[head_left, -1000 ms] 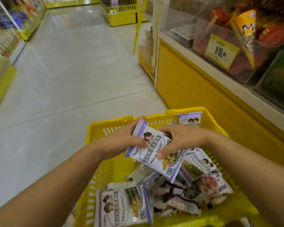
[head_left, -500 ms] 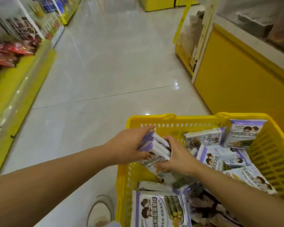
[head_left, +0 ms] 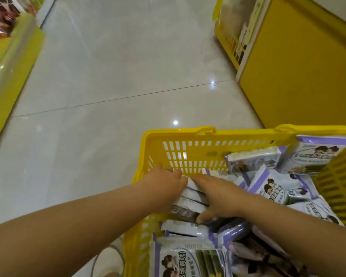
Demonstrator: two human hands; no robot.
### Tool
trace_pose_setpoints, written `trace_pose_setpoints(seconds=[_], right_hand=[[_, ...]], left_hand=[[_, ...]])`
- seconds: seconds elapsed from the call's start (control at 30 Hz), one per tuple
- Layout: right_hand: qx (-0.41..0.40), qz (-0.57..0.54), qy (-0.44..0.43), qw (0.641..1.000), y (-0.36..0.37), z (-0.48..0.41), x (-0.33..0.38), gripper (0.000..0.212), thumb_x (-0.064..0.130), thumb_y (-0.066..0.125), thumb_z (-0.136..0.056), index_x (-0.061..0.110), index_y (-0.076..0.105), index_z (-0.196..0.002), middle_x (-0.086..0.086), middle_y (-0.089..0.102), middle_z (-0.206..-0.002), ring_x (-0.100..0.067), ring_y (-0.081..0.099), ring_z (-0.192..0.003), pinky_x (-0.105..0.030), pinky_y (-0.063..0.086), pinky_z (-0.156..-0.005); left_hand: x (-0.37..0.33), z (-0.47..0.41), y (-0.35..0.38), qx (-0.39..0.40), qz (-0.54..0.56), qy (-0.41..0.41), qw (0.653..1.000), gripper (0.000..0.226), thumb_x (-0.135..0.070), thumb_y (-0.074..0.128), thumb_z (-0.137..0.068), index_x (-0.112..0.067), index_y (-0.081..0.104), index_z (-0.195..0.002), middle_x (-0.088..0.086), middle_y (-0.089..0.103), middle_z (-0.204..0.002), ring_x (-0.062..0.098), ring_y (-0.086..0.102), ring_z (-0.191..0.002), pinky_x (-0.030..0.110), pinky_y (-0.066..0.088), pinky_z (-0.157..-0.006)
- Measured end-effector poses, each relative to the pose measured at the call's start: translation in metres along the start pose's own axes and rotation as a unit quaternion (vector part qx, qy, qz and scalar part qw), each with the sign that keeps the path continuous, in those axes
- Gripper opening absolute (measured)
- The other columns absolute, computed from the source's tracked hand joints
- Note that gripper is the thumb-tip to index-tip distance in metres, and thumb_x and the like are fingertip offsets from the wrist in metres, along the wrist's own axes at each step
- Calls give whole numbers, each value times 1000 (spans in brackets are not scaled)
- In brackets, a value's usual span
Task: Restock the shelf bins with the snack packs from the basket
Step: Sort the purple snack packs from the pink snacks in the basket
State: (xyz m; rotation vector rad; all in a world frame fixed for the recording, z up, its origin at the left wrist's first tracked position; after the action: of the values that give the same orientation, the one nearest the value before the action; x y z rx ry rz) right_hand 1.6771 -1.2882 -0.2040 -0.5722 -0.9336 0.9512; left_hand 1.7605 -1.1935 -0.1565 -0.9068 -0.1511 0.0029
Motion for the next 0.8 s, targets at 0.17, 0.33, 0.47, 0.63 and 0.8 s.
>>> trace_pose_setpoints(seconds=[0.17,0.33,0.47,0.63,0.8], right_hand=[[59,169,-12,984,-20,21,-36,45,43,69,-80,27,53,-120,1,49,-125,-23,49,-110,-39,48,-88],[100,126,10,987,-24,35,-57,47,48,60,-87,26,53,-128,-1,53,-126,-20,50,-107,-36,47,-86],[129,106,12,986,-31,38,-43,46,44,65,-84,24,56,-125,10,54,-90,-11,47,-75,-26,38,-65],[223,171,28,959,-44,62,-38,39,29,65,-85,22,57,-123,2,61,-103,-22,59,-90,-36,51,-75],[323,101,71,939,-49,79,-41,33,52,57,-89,28,54,-67,15,57,-56,4,50,-49,-23,41,-57]], left_hand=[[-1,-13,5,29,34,-9,999,93,-63,59,-81,-19,15,-150,13,24,-151,34,42,-128,49,32,-104],[-9,-23,12,11,10,0,1000,94,-64,59,-81,-13,17,-148,13,26,-149,33,36,-131,50,33,-106],[-14,-28,17,4,-2,12,1000,100,-61,61,-81,-19,4,-152,13,26,-151,35,31,-135,52,27,-109],[-10,-37,15,3,-10,1,1000,97,-59,64,-78,-20,11,-150,15,30,-147,35,38,-129,53,28,-107],[-8,-42,17,0,3,-3,1000,101,-59,67,-74,-22,10,-149,13,37,-140,34,44,-122,49,37,-100]])
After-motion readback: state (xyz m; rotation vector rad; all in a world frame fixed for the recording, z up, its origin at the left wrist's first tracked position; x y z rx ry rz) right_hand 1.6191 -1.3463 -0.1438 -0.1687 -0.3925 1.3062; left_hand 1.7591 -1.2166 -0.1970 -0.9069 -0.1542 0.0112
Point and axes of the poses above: each hand's wrist, its own z-axis away from the middle knuckle, its own y-axis out of the palm, x = y × z, the point moved 5 cm from there along -z, towards the middle knuckle
